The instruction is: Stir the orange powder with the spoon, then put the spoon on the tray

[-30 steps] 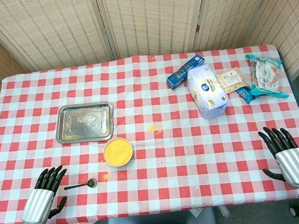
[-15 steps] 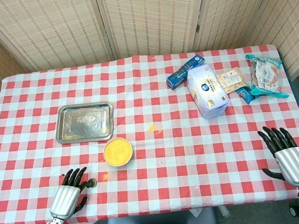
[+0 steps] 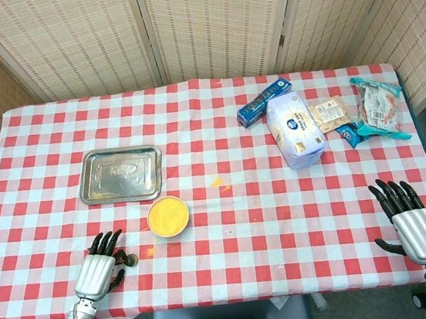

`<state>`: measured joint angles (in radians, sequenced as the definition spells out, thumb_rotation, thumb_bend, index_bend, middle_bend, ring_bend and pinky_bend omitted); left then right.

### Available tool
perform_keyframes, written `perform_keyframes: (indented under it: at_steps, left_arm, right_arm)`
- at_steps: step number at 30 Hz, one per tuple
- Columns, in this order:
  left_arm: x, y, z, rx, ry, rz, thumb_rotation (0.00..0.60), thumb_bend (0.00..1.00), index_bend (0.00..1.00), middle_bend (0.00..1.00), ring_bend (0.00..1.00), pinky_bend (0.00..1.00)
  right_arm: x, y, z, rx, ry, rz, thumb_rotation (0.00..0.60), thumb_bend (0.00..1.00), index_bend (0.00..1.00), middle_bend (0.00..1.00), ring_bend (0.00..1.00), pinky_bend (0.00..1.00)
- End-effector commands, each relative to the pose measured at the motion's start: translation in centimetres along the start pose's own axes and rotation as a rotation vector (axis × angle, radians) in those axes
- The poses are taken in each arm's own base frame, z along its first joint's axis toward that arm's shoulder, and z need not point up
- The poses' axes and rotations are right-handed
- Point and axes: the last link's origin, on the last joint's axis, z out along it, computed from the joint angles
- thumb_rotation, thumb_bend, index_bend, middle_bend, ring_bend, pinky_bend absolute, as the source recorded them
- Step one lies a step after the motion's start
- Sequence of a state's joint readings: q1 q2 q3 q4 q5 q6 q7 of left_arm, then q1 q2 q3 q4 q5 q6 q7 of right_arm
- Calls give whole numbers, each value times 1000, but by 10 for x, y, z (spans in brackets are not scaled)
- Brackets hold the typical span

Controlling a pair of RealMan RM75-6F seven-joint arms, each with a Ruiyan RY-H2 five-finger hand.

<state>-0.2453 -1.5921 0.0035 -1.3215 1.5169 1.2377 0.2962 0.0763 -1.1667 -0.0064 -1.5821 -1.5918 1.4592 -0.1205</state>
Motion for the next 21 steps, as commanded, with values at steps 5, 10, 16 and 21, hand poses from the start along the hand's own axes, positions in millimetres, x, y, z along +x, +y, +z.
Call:
perform_keyframes:
  at_steps: [5,10,16,21]
  left_arm:
    - [-3,-1,6,8,-3,6,600,390,503,6,0,37]
    - [-5,-3,10,16,-6,4,600,390,528,22,0,37]
    - [-6,-4,12,21,-10,2,600,388,554,38,0,37]
    - [-6,-6,14,24,-8,-2,600,395,578,50,0,38]
  right_arm:
    - [-1,-1,1,0,-3,-2,600,31,0,0,0,0]
    - [-2,-1,2,0,-6,-4,600,31,0,0,0,0]
    - [-2,-1,3,-4,-6,-6,600,31,0,0,0,0]
    - [-3,-1,2,-8,-7,-11,600,31,0,0,0,0]
